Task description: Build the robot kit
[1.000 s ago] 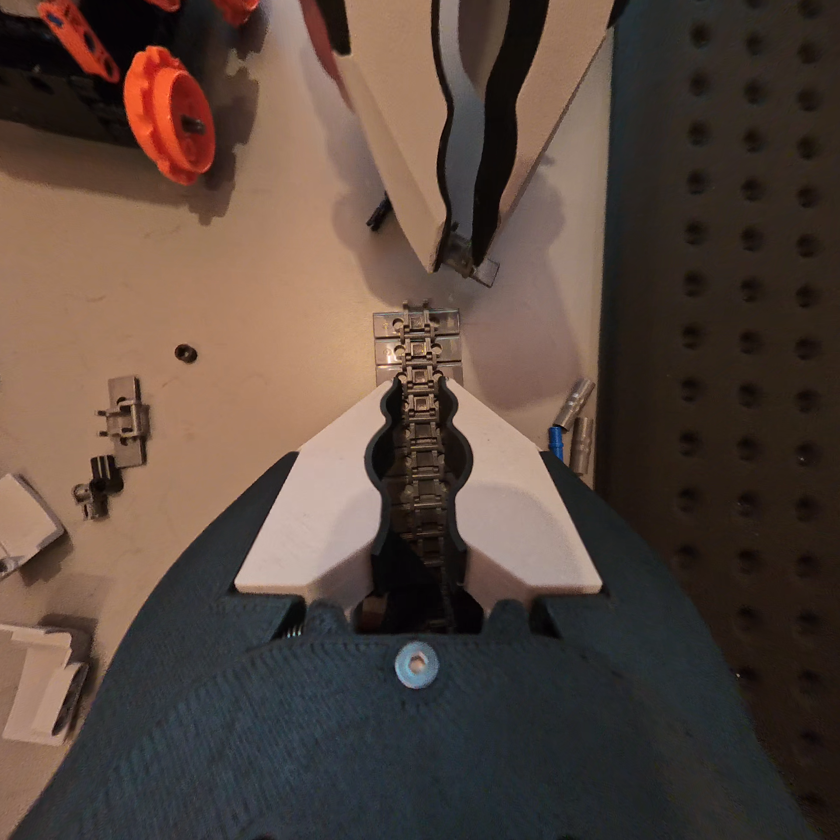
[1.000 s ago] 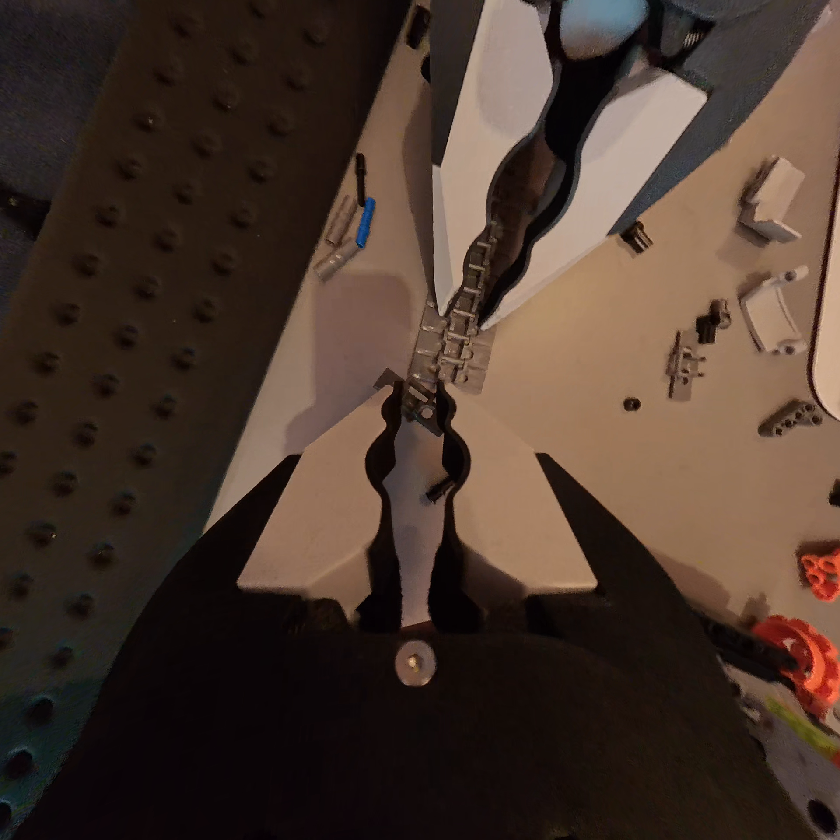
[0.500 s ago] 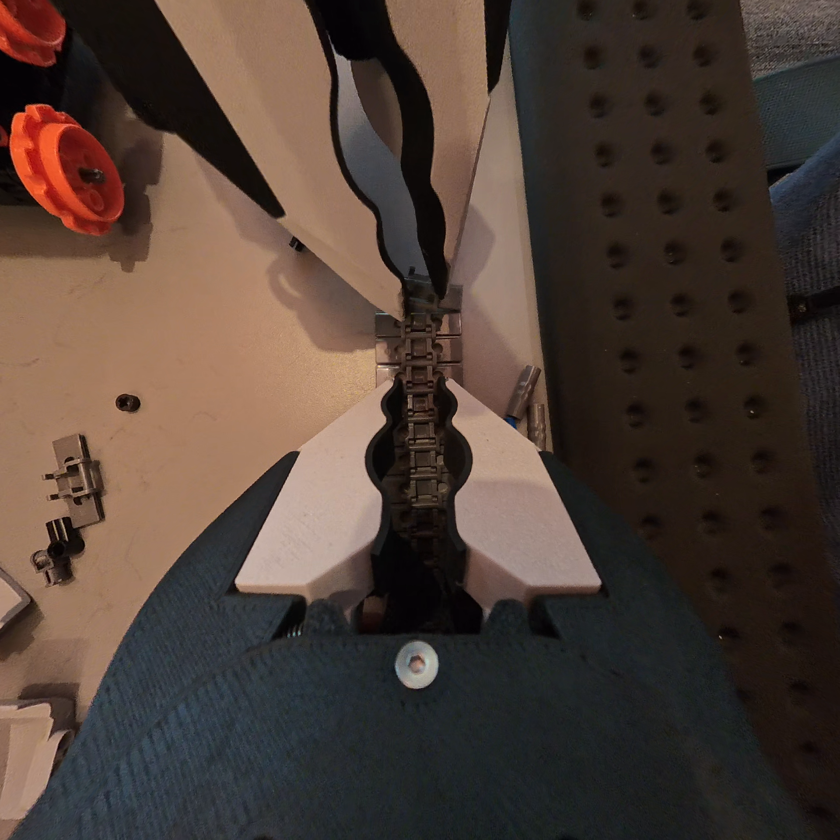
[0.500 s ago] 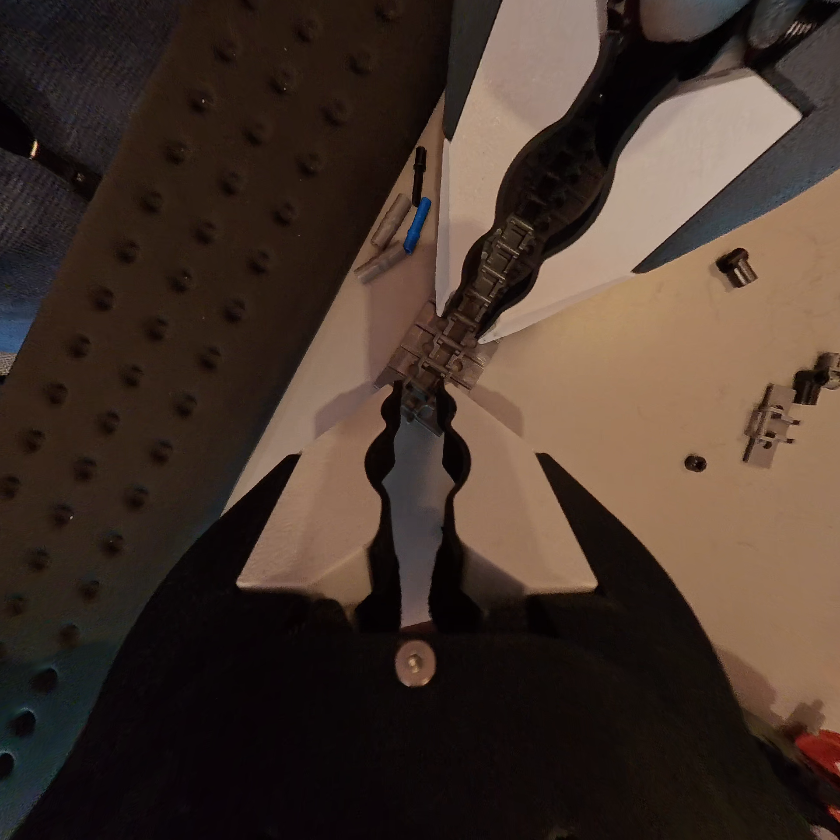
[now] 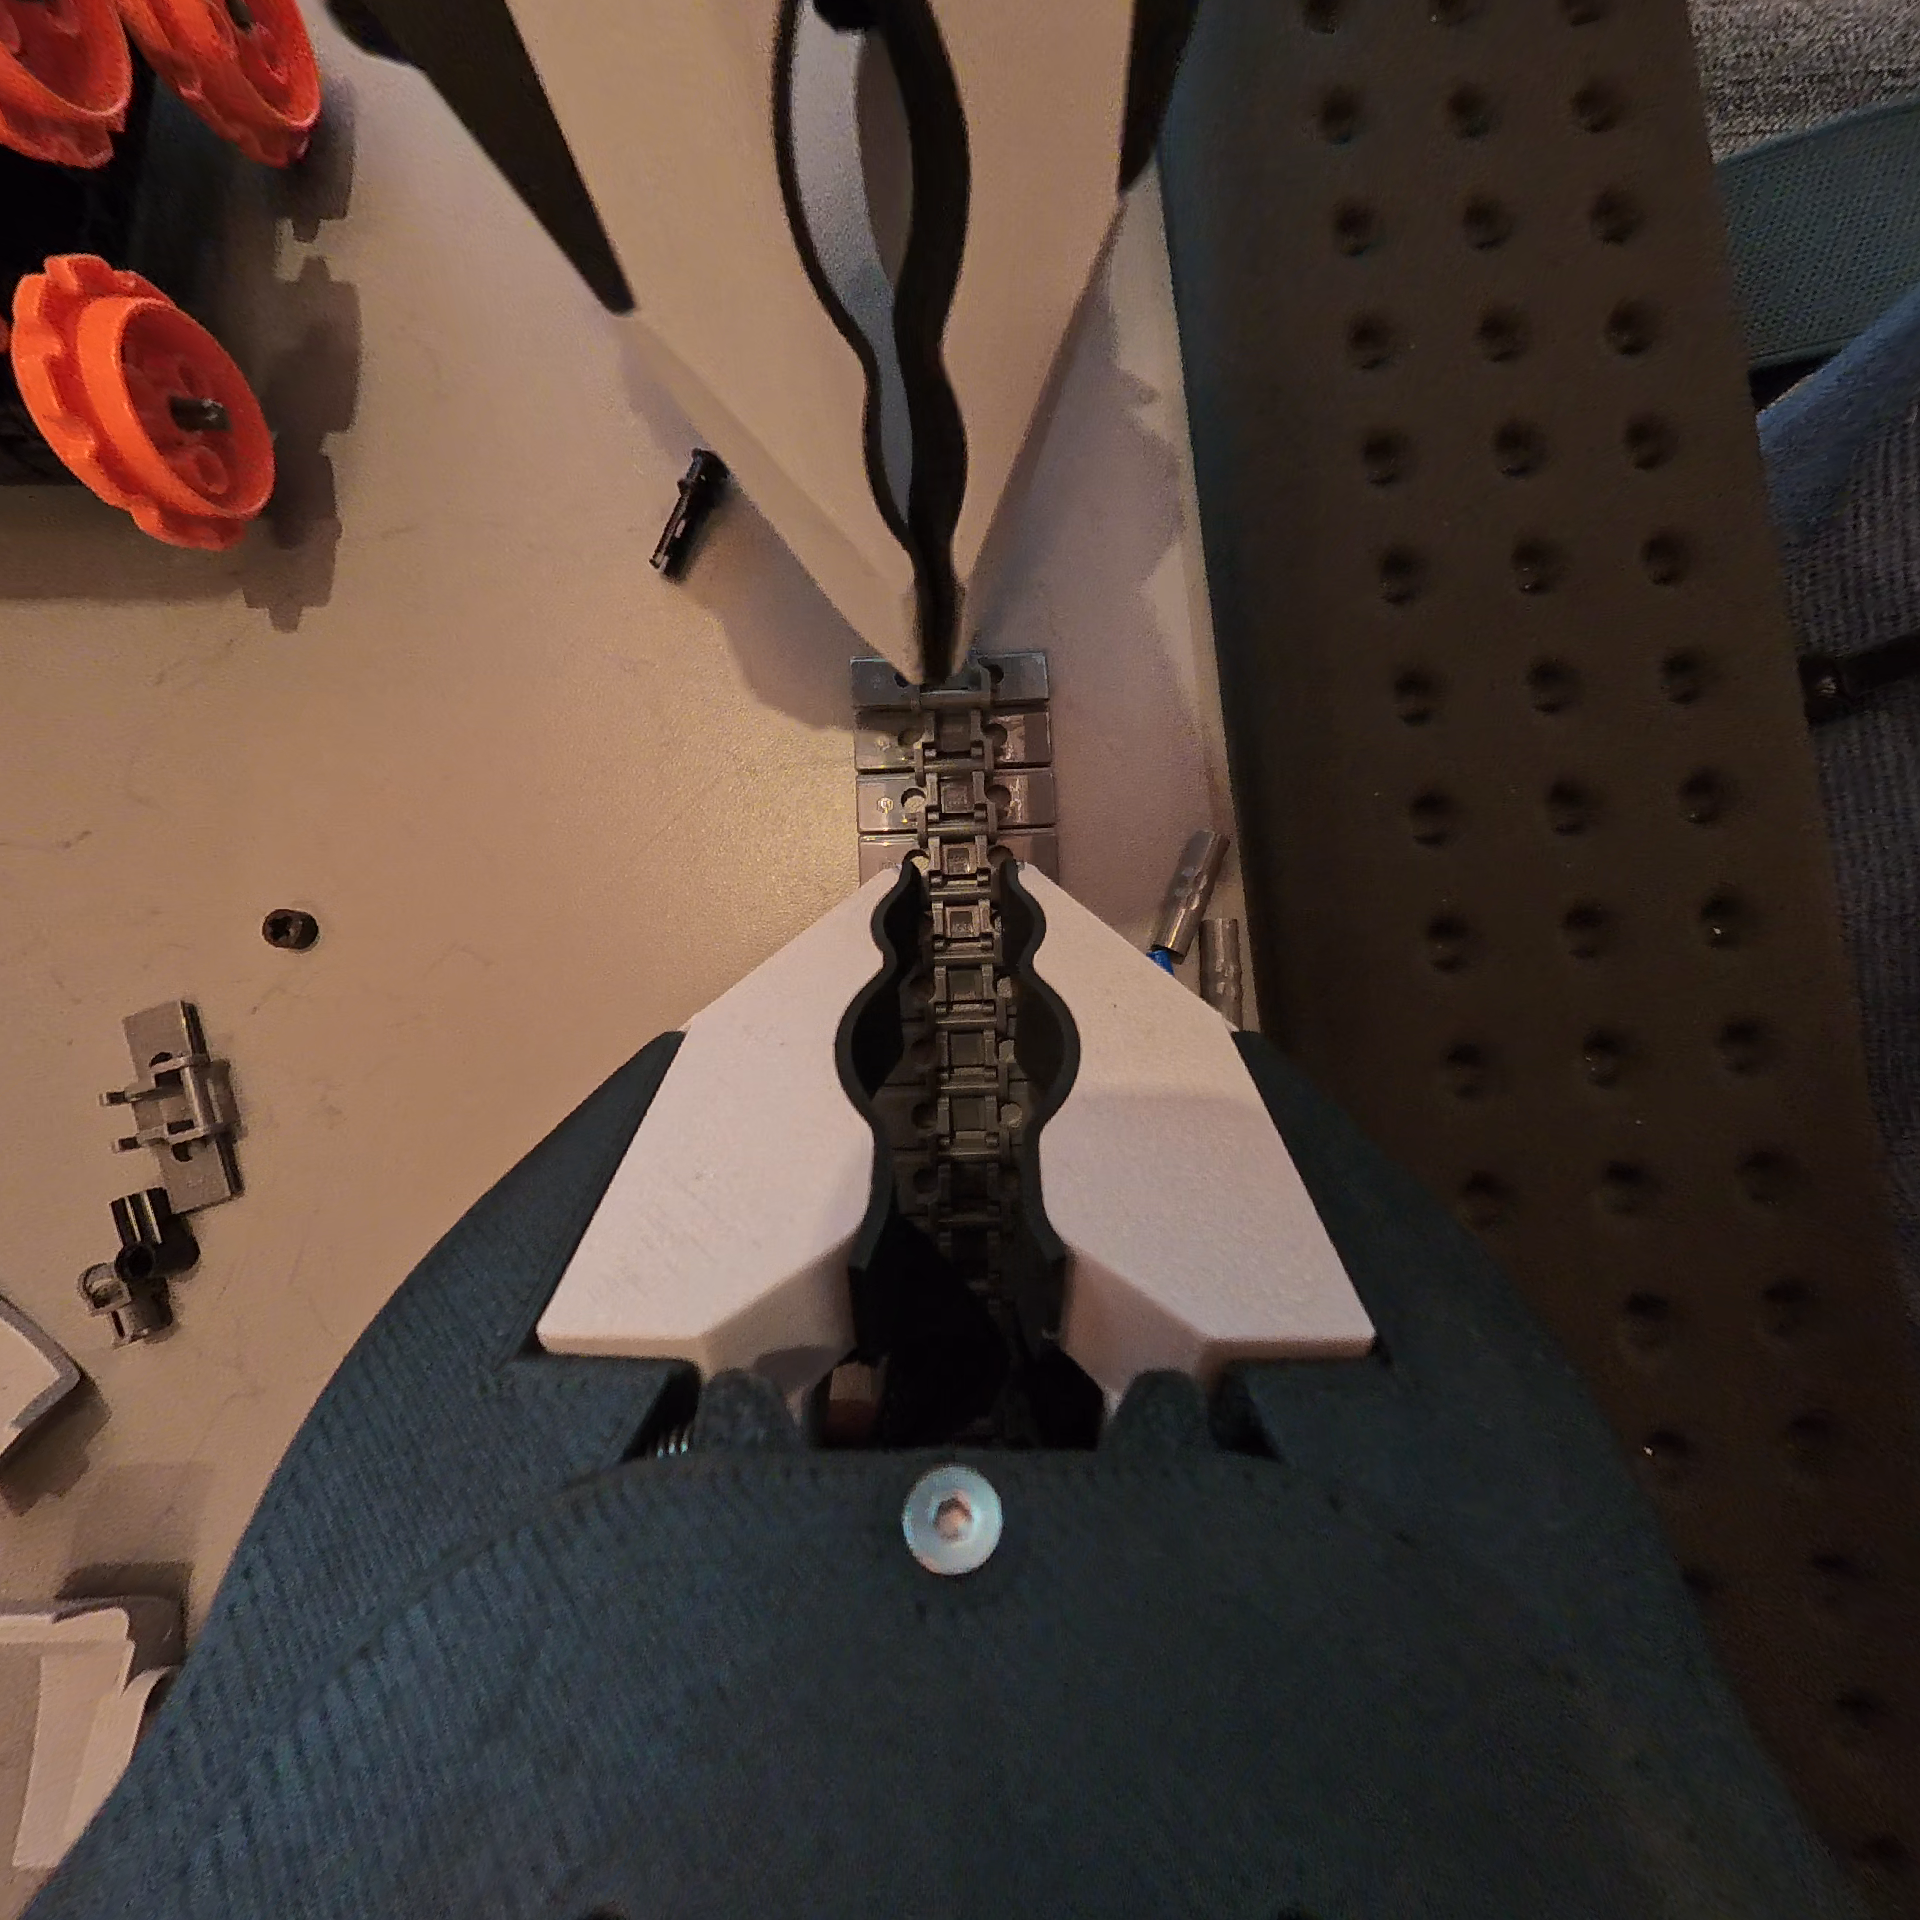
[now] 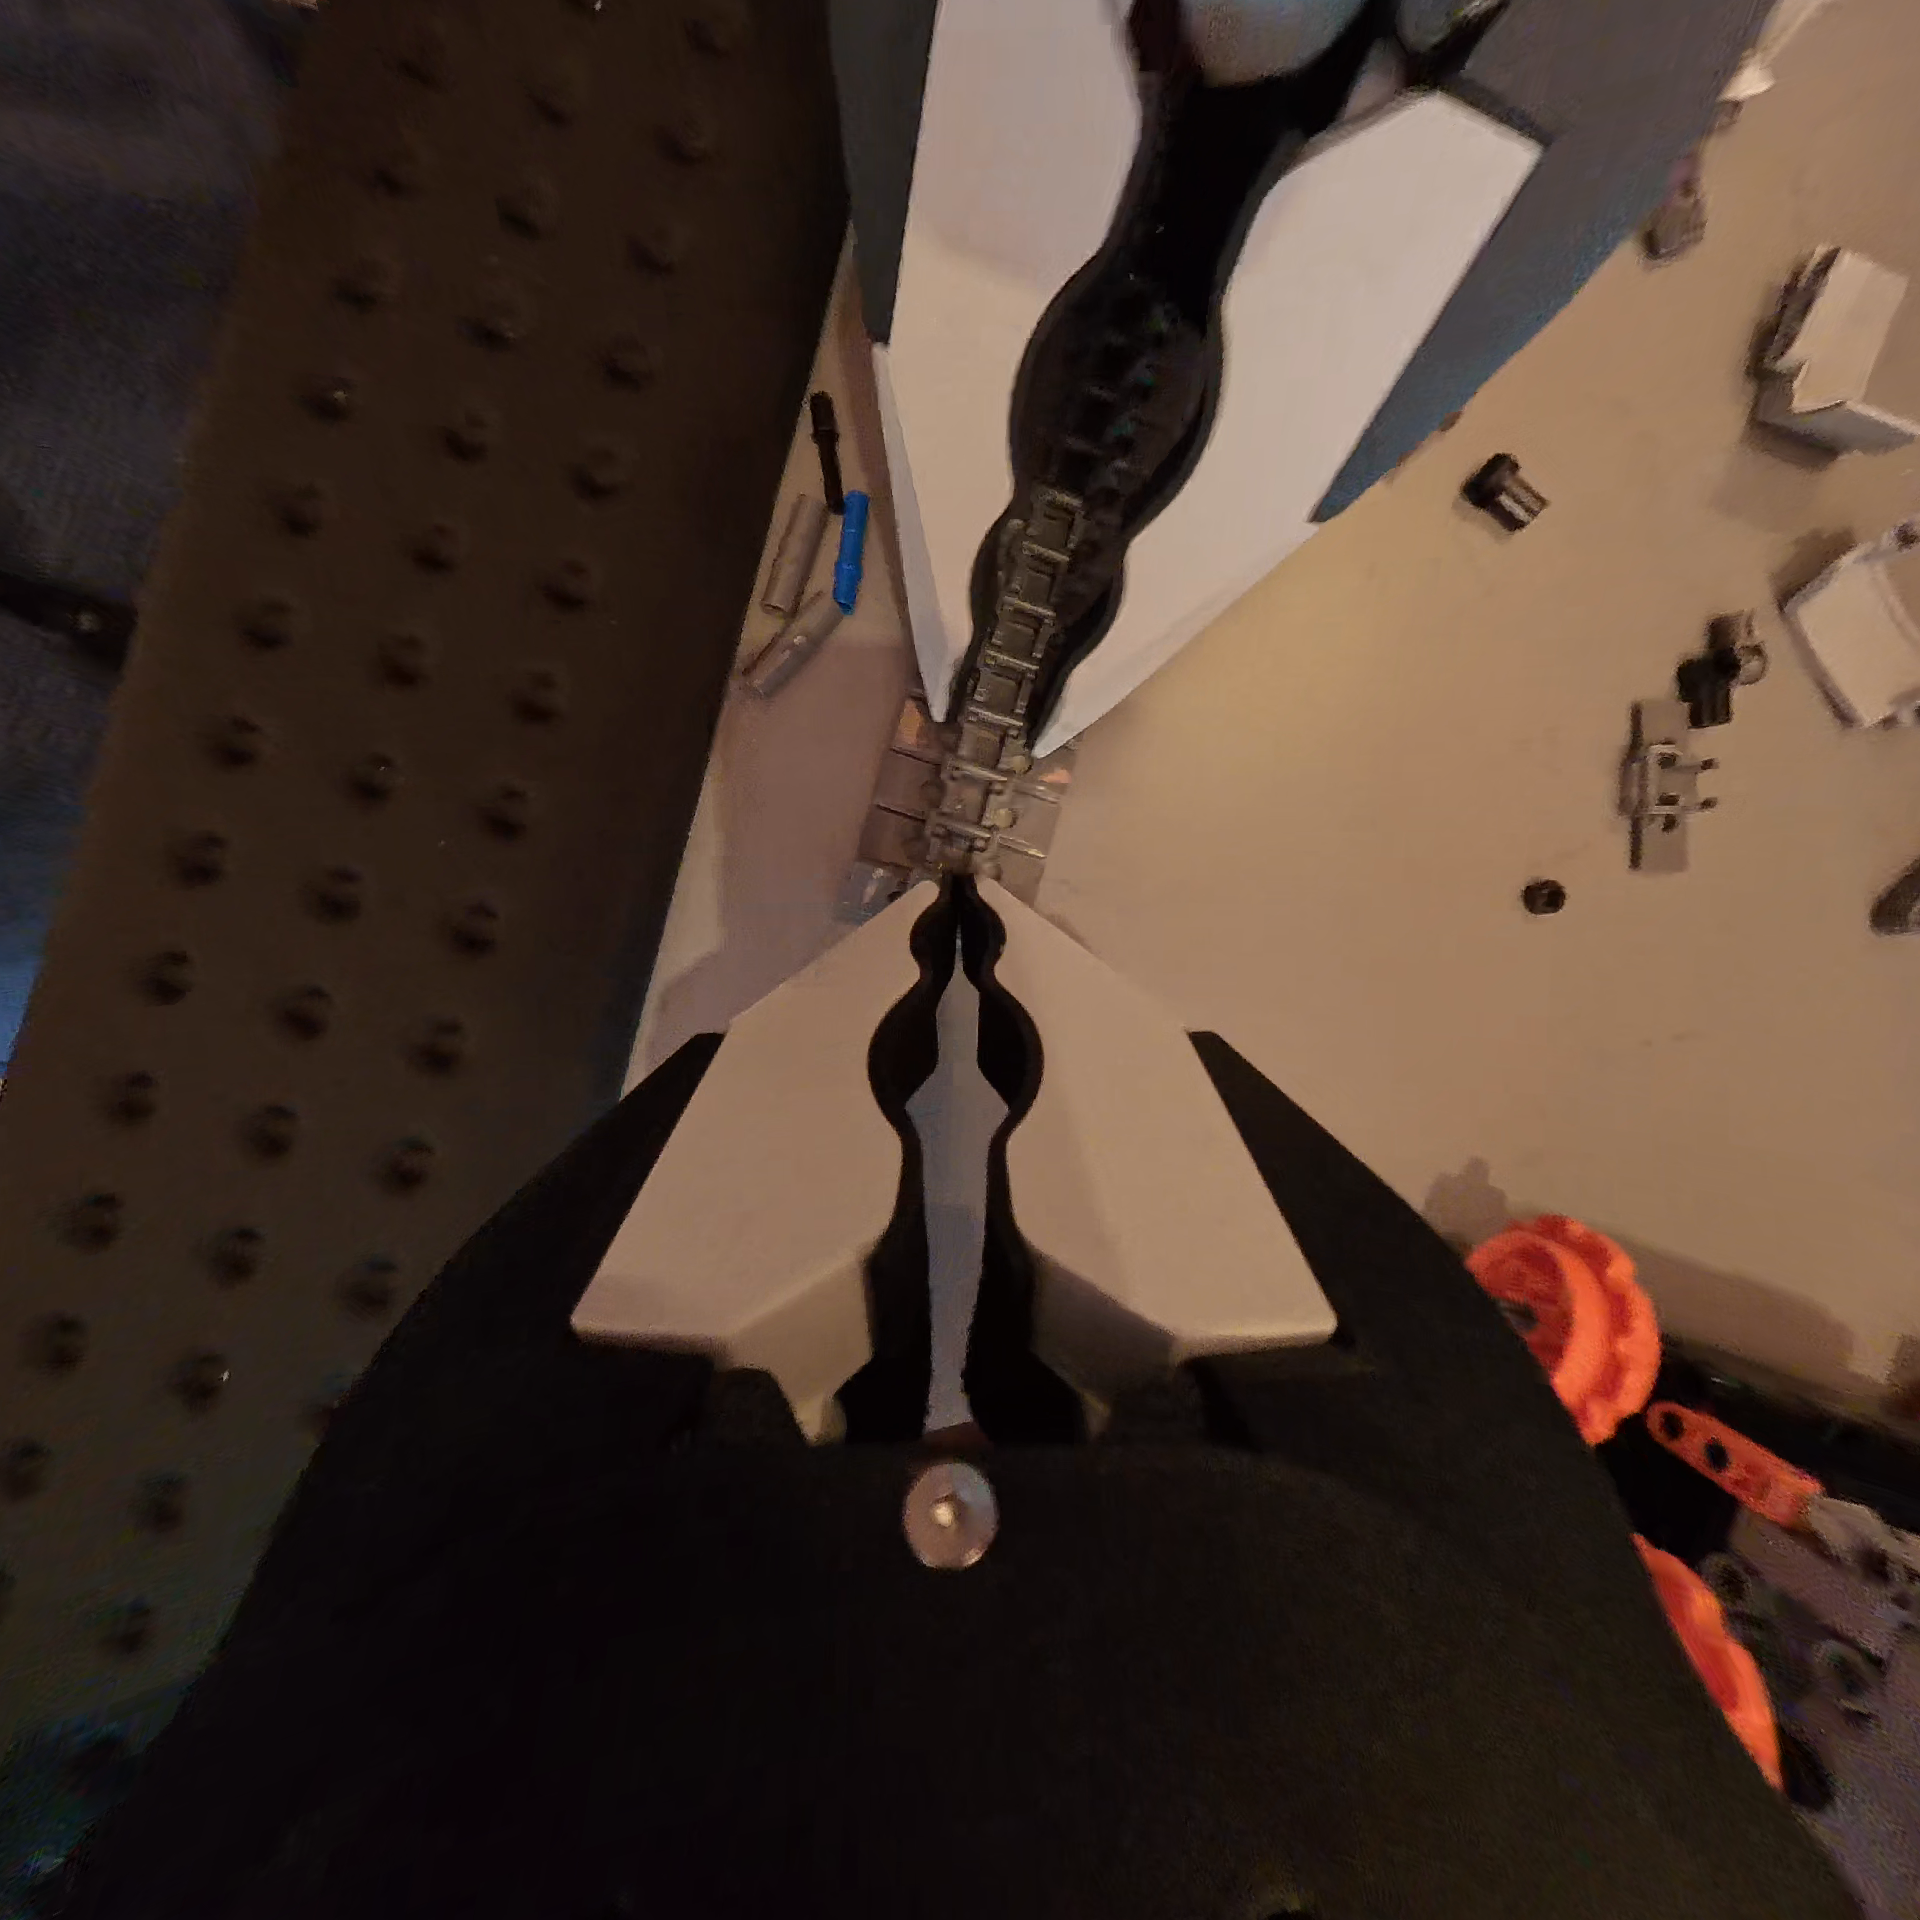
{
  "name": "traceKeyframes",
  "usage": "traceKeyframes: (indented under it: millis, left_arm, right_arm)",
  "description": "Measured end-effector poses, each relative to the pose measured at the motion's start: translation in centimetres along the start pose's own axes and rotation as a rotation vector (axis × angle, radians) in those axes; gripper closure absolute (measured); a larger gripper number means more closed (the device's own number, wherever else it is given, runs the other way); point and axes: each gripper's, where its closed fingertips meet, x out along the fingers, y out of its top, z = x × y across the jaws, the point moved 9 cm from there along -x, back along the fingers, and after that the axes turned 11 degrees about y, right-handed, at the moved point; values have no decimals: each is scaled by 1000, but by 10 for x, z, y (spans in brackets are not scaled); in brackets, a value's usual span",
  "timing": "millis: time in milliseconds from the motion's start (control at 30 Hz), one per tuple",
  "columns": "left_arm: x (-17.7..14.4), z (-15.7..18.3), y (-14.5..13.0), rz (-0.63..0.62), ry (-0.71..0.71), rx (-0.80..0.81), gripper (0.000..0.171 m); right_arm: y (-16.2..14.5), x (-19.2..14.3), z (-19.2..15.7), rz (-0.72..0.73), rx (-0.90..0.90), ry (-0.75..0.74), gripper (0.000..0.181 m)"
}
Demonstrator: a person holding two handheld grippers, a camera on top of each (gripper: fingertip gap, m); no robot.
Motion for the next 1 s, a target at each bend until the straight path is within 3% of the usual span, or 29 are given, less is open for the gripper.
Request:
traceKeyframes:
  millis: [333,467,833,1000]
  left_arm:
    - [2,2,2,4,19,-10,156]
    - [2,2,2,9,18,-9,156]
    - [2,2,1,10,13,-14,157]
    - [2,1,0,17,4,-27,157]
  right_arm:
    - [-1,10,-3,-21,15,-53,181]
    - [-1,1,-7,50,46,-56,181]
    - [-2,8,-7,-47,76,-55,181]
    - [8,8,-4,-156,127,-25,181]
